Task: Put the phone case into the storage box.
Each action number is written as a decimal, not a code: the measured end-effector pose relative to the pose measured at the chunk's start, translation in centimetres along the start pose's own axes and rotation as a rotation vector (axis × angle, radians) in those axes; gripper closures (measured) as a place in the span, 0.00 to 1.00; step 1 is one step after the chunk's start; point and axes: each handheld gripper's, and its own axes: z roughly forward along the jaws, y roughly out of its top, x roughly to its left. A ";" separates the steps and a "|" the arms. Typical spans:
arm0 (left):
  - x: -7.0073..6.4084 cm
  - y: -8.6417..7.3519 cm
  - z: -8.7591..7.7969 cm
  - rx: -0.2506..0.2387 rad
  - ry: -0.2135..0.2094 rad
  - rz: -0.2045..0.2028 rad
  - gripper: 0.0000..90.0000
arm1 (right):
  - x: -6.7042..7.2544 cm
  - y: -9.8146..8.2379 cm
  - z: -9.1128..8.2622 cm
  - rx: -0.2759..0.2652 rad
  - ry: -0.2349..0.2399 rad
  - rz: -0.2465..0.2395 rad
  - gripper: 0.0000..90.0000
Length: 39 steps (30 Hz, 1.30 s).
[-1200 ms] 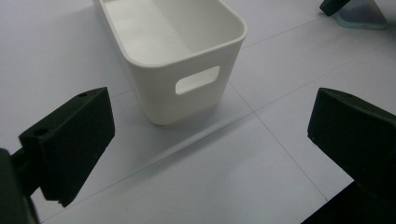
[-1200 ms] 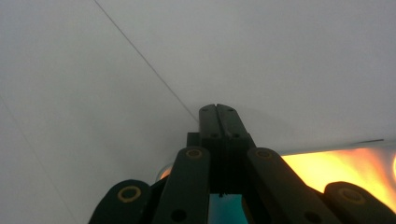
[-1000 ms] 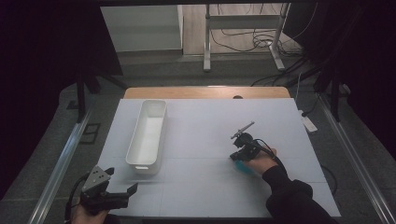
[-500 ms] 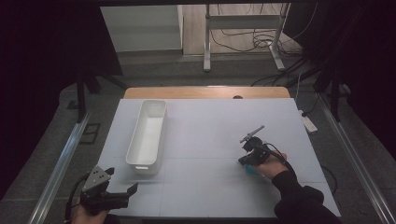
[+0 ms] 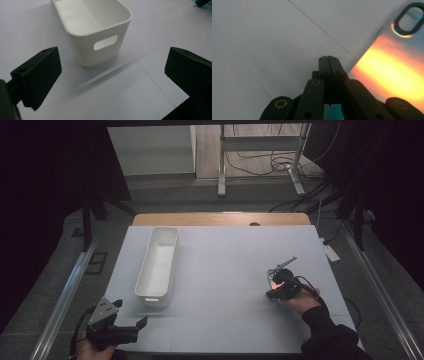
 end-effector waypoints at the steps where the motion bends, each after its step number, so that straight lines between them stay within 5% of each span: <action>1: 0.0 0.0 0.0 0.000 0.000 0.000 0.02 | -0.2 -0.2 -0.1 0.000 -0.007 0.002 0.99; 15: 0.0 0.0 0.0 0.002 0.001 -0.001 0.02 | -2.1 -1.5 -1.1 -0.015 -0.036 0.054 0.99; 26: 0.0 0.0 0.0 0.001 0.002 -0.002 0.02 | -1.7 -1.3 -1.6 -0.043 -0.040 0.042 0.98; 39: 0.0 0.0 0.0 0.003 0.002 -0.001 0.02 | -1.1 -0.8 -2.8 -0.092 -0.092 0.044 0.70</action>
